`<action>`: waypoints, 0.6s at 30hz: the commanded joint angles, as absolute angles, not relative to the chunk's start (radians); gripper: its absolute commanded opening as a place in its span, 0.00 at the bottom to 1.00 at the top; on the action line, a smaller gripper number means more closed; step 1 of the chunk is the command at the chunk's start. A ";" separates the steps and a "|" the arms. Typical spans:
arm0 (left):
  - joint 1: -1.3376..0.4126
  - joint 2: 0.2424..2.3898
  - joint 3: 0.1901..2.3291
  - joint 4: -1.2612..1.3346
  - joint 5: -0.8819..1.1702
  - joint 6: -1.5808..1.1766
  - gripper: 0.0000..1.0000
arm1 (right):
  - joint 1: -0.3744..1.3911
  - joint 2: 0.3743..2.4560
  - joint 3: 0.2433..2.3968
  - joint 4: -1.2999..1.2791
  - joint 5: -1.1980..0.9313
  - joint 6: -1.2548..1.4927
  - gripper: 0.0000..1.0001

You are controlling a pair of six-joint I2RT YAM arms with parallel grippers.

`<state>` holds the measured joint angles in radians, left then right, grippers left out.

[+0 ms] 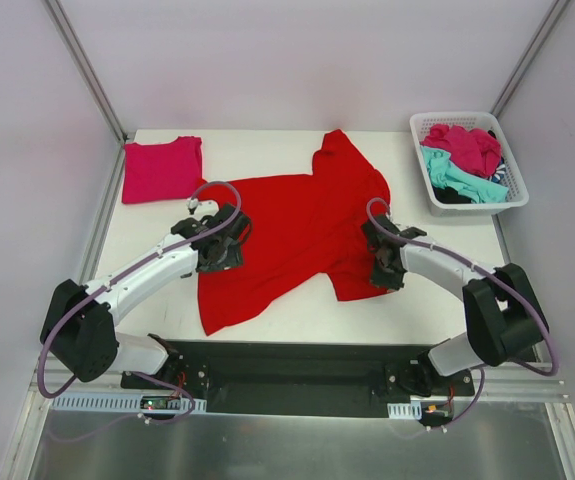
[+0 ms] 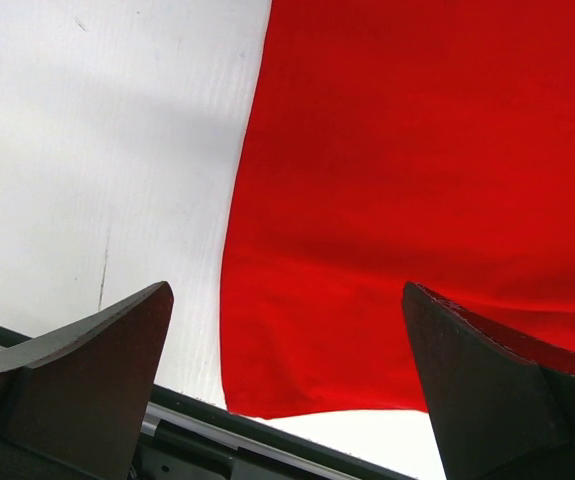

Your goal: Fold and stack the t-shirts

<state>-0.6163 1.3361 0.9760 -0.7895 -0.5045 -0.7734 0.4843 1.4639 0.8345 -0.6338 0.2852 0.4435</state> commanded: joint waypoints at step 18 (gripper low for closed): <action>-0.627 1.341 0.960 -0.779 -0.497 -0.770 0.99 | 0.457 1.134 0.696 -0.660 0.502 0.678 0.33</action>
<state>-0.6163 1.3403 0.9661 -0.7856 -0.5003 -0.7731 0.4698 1.1770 0.7181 -0.6334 0.4423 0.5941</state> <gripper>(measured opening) 0.992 0.325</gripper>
